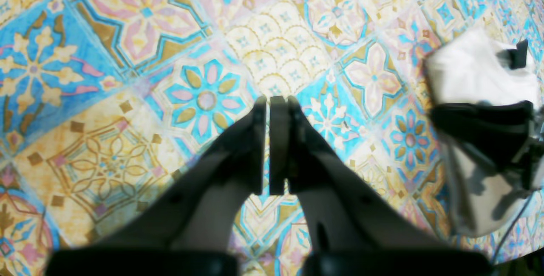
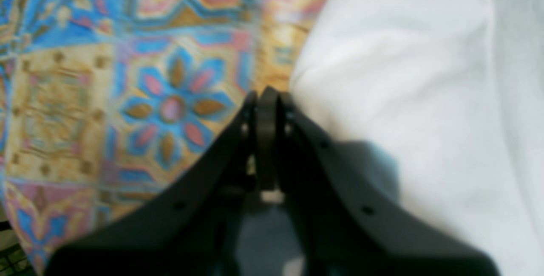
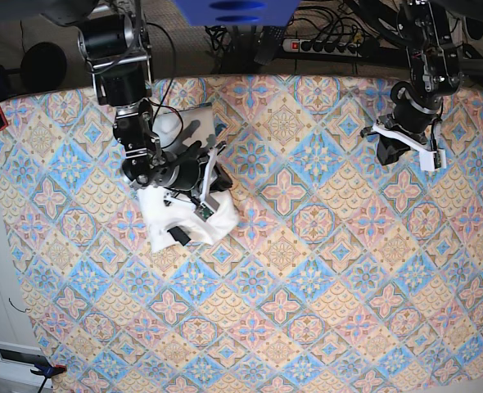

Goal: Fold the T-shirt properly
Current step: 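Push the folded bundle with the right gripper and flatten its edges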

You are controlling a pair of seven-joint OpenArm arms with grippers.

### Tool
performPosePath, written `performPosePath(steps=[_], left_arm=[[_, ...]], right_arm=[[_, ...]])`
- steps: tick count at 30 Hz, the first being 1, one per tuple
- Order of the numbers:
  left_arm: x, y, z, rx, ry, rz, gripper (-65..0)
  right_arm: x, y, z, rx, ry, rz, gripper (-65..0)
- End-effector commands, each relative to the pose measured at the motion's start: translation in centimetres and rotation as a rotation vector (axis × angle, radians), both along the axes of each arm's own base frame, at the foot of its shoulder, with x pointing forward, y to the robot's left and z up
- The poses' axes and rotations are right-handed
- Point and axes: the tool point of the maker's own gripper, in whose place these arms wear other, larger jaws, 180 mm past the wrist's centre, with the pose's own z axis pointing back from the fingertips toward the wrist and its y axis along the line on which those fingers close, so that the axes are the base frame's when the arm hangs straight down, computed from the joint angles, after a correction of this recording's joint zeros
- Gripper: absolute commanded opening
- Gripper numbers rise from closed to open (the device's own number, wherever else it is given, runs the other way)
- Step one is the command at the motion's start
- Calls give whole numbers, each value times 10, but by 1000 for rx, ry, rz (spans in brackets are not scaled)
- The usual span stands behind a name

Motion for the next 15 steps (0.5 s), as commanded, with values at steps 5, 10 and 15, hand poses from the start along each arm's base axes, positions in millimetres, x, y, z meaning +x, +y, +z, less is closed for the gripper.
performPosePath(steps=[5, 10, 15], left_arm=[[7, 1, 11, 6, -44, -4, -648], [7, 1, 11, 6, -44, -4, -648], [7, 1, 11, 6, -44, -4, -648]], right_arm=[[32, -53, 10, -123, -43, -57, -650], [50, -70, 18, -142, -63, -80, -650], [58, -76, 22, -151, -70, -86, -650]])
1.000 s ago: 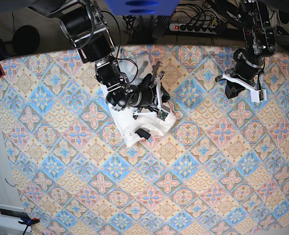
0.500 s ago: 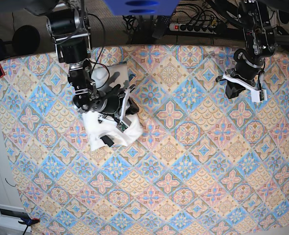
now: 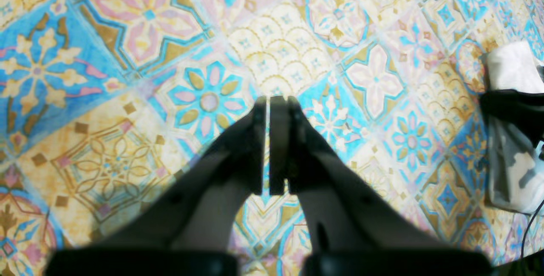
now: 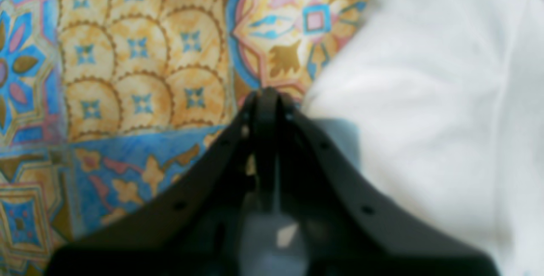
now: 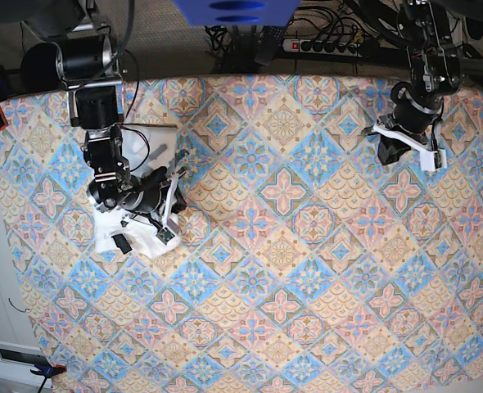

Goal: Fold the T-shirt properly
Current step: 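Push the folded bundle with the right gripper and flatten its edges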

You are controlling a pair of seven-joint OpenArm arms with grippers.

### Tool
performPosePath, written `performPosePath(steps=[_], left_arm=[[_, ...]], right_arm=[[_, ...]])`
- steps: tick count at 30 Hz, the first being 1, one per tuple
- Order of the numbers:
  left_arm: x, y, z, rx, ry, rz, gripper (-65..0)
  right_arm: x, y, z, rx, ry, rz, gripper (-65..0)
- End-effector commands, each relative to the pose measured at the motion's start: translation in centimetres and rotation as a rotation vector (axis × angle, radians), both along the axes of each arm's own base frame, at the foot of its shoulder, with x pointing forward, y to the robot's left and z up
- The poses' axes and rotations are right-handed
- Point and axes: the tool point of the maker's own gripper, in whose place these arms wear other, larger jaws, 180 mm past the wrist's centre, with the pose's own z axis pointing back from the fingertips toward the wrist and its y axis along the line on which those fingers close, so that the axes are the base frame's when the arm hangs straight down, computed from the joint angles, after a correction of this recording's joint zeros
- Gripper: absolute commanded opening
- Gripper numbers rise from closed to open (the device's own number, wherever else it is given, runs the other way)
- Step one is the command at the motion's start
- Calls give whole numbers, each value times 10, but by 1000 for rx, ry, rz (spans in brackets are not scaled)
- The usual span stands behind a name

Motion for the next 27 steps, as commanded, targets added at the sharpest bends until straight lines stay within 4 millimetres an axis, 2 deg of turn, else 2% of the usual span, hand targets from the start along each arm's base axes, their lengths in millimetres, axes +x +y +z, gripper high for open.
performPosePath(steps=[1, 5, 8, 12, 16, 20, 27], left_arm=[[7, 1, 11, 6, -45, -5, -648], [7, 1, 12, 7, -46, -5, -648], [7, 2, 12, 10, -45, -5, -648], [7, 2, 11, 10, -44, -5, -647], [10, 1, 13, 7, -53, -7, -647], [17, 0, 16, 8, -67, -10, -647], [18, 0, 17, 8, -70, -10, -647]], right_arm=[[15, -3, 13, 3, -46, -8, -650], [14, -3, 13, 2, -45, -7, -650], [22, 2, 29, -2, -99, 10, -650], [-15, 4, 21, -32, -81, 30, -650], [-28, 10, 35, -36, -133, 51, -650], [-49, 10, 34, -54, -124, 63, -650], [-87, 11, 13, -48, -53, 67, -650]])
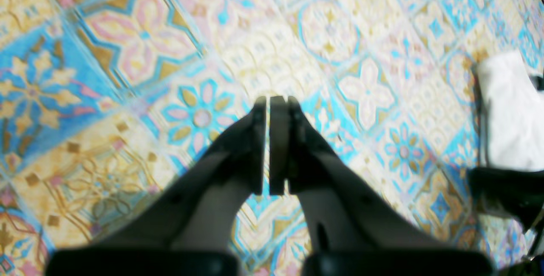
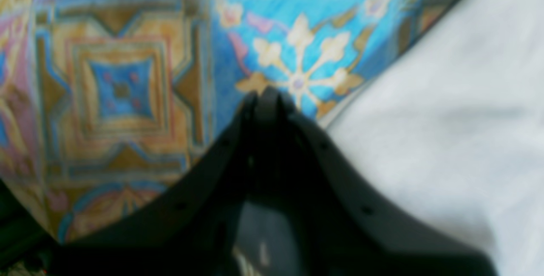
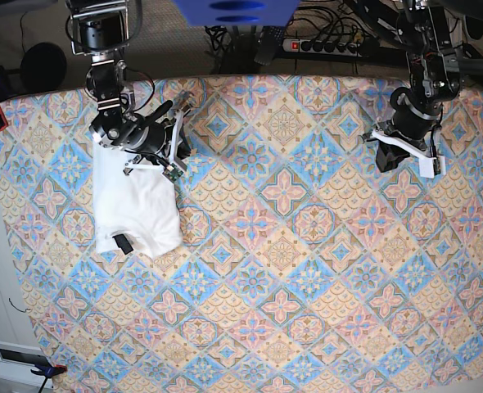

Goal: Fold the T-shirt properly
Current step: 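Push the folded bundle with the right gripper and flatten its edges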

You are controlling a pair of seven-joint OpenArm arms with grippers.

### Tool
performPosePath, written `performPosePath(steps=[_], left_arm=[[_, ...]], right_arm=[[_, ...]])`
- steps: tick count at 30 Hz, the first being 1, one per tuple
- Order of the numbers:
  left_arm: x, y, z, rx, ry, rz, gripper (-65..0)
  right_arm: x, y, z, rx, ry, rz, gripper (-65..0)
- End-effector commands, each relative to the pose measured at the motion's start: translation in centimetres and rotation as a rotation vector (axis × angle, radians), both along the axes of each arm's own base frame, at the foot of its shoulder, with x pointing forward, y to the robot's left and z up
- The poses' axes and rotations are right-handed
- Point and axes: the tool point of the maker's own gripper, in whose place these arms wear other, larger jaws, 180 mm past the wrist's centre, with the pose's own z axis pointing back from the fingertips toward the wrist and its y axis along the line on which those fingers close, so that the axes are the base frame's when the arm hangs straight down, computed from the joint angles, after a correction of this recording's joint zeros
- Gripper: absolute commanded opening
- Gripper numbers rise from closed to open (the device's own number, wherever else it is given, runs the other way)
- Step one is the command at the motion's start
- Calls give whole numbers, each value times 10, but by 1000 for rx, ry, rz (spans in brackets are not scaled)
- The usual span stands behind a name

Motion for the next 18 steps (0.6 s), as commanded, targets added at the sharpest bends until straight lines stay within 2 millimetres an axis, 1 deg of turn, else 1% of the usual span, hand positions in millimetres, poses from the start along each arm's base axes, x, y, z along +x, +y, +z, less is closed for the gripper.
performPosePath(steps=[1, 4, 7, 10, 13, 14, 15, 18], left_arm=[[7, 3, 12, 11, -46, -3, -647], [7, 2, 11, 11, -45, -4, -647], [7, 2, 11, 11, -45, -4, -647], [7, 3, 12, 11, -46, -3, -647], [7, 4, 12, 13, -46, 0, -647], [7, 4, 12, 13, -46, 0, -647], [7, 4, 12, 13, -46, 0, -647], [7, 3, 12, 11, -46, -3, -647]], right_arm=[[14, -1, 11, 4, -41, 2, -650], [5, -1, 6, 5, -22, 2, -650], [4, -2, 5, 4, -19, 0, -650], [2, -15, -3, -23, 5, -2, -650], [-3, -21, -10, -29, 27, -11, -650], [-2, -28, -9, -37, 24, -24, -650], [1, -32, -7, -32, 13, -35, -650], [3, -38, -6, -28, 3, -54, -650]])
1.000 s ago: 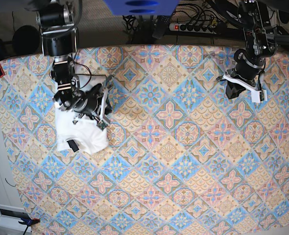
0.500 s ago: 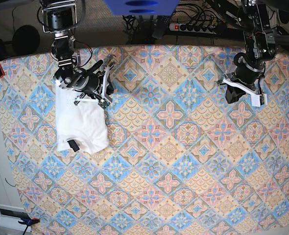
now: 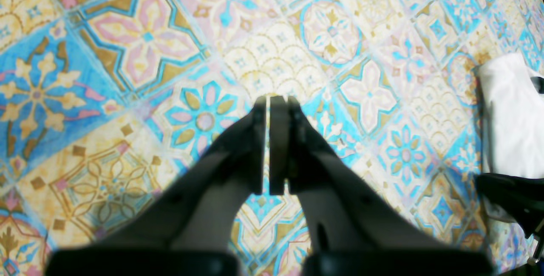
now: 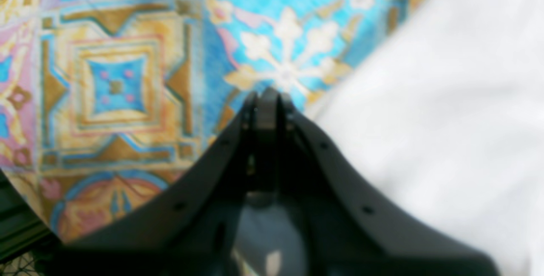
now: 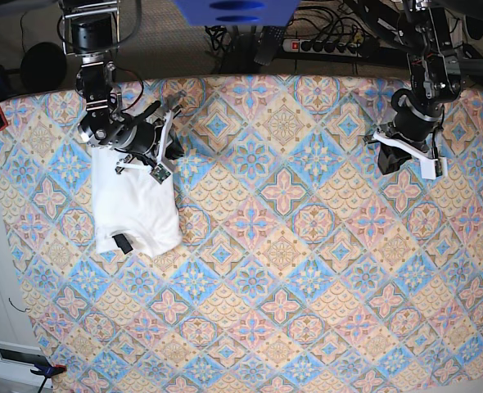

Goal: Fold the T-shirt properly

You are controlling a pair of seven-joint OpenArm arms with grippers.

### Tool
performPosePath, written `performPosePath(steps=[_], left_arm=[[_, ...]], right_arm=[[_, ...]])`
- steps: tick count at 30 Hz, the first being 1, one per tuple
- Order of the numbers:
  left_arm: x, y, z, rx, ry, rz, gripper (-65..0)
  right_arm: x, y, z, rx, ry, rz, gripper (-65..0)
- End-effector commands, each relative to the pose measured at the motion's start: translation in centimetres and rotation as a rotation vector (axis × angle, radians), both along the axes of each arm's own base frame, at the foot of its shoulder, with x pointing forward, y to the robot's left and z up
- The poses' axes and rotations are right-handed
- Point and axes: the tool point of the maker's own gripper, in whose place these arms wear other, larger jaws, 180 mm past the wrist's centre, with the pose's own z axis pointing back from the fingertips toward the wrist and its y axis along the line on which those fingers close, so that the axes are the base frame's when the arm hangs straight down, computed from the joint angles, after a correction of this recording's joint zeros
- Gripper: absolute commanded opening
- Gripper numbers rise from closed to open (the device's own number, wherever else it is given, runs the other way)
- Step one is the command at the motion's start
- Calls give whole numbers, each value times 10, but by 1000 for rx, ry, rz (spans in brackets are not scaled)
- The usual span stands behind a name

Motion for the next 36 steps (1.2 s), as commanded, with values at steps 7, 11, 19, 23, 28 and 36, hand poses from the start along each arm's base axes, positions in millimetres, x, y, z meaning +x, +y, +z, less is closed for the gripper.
performPosePath(steps=[7, 11, 19, 23, 28, 36], left_arm=[[6, 1, 10, 6, -40, -6, -647], [6, 1, 10, 6, -40, -6, -647], [6, 1, 10, 6, -40, -6, -647], [5, 0, 10, 3, -39, -6, -647], [1, 0, 6, 0, -11, -12, -647], [-6, -2, 1, -3, 21, -21, -648]], right_arm=[[1, -24, -1, -77, 4, -7, -650], [3, -25, -1, -78, 0, -7, -650], [3, -24, 1, -79, -5, -5, -650], [11, -19, 15, -79, -51, 11, -650], [-1, -16, 19, -79, -60, 21, -650], [-20, -10, 33, -91, -82, 45, -650]])
